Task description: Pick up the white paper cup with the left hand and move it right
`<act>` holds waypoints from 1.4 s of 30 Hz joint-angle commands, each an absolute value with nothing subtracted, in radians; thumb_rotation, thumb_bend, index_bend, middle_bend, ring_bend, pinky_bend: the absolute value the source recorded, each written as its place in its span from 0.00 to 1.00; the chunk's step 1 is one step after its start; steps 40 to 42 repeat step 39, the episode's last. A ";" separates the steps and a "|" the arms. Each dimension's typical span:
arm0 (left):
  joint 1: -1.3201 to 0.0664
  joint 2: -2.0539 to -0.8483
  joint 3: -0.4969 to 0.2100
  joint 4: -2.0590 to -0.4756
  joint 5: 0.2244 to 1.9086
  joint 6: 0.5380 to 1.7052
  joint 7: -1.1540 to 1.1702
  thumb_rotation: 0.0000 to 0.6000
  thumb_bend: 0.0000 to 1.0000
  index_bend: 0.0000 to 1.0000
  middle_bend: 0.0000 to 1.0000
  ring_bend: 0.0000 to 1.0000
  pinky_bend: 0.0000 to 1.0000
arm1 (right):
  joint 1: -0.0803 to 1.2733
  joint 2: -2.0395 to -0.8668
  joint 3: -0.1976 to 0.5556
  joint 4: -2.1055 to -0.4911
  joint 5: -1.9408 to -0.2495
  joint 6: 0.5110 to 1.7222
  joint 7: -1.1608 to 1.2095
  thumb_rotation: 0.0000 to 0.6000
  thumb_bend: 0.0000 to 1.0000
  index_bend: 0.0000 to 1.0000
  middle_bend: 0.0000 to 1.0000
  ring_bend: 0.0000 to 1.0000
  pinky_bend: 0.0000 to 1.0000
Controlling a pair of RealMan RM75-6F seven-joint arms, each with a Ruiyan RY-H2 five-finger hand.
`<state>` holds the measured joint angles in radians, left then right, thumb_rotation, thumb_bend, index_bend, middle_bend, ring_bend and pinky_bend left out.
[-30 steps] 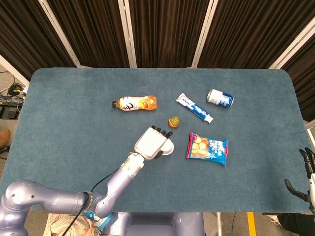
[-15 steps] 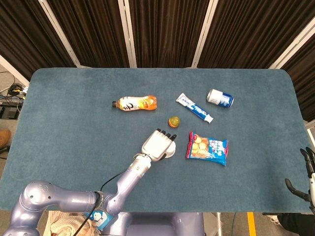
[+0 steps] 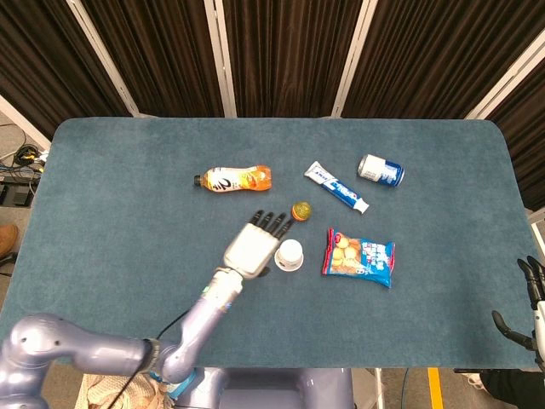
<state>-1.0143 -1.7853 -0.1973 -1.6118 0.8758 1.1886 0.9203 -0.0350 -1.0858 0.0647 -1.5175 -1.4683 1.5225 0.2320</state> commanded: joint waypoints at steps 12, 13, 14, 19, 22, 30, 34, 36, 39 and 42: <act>-0.625 -1.315 0.094 -1.904 1.239 1.548 0.652 1.00 0.12 0.01 0.04 0.07 0.14 | -0.036 -1.099 0.069 -1.517 -1.454 1.524 0.182 1.00 0.31 0.00 0.00 0.00 0.03; -0.602 -1.287 0.111 -1.906 1.265 1.568 0.633 1.00 0.12 0.01 0.04 0.07 0.14 | -0.036 -1.100 0.069 -1.517 -1.453 1.524 0.179 1.00 0.31 0.00 0.00 0.00 0.03; -0.581 -1.263 0.125 -1.906 1.288 1.585 0.613 1.00 0.12 0.01 0.04 0.07 0.13 | -0.036 -1.101 0.070 -1.517 -1.451 1.524 0.177 1.00 0.31 0.00 0.00 0.00 0.04; -0.467 -1.169 0.184 -1.869 1.370 1.671 0.493 1.00 0.11 0.00 0.00 0.03 0.09 | -0.037 -1.103 0.073 -1.518 -1.446 1.526 0.167 1.00 0.31 0.00 0.00 0.00 0.03; -0.405 -1.140 0.208 -1.835 1.389 1.703 0.432 1.00 0.10 0.00 0.00 0.00 0.02 | -0.039 -1.105 0.074 -1.516 -1.447 1.532 0.162 1.00 0.31 0.00 0.00 0.00 0.03; -0.239 -1.172 0.217 -1.651 1.400 1.793 0.243 1.00 0.07 0.00 0.00 0.00 0.00 | -0.041 -1.109 0.077 -1.506 -1.451 1.545 0.161 1.00 0.31 0.00 0.00 0.00 0.03; -0.191 -1.193 0.180 -1.575 1.379 1.799 0.157 1.00 0.07 0.00 0.00 0.00 0.00 | -0.041 -1.111 0.079 -1.503 -1.457 1.551 0.161 1.00 0.31 0.00 0.00 0.00 0.04; -0.177 -1.196 0.168 -1.555 1.369 1.791 0.144 1.00 0.07 0.00 0.00 0.00 0.00 | -0.041 -1.114 0.078 -1.502 -1.459 1.552 0.159 1.00 0.31 0.00 0.00 0.00 0.03; -0.176 -1.201 0.139 -1.557 1.352 1.744 0.122 1.00 0.07 0.00 0.00 0.00 0.00 | -0.040 -1.117 0.078 -1.500 -1.463 1.554 0.153 1.00 0.30 0.00 0.00 0.00 0.04; -0.176 -1.201 0.139 -1.557 1.352 1.744 0.122 1.00 0.07 0.00 0.00 0.00 0.00 | -0.040 -1.117 0.078 -1.500 -1.463 1.554 0.153 1.00 0.30 0.00 0.00 0.00 0.04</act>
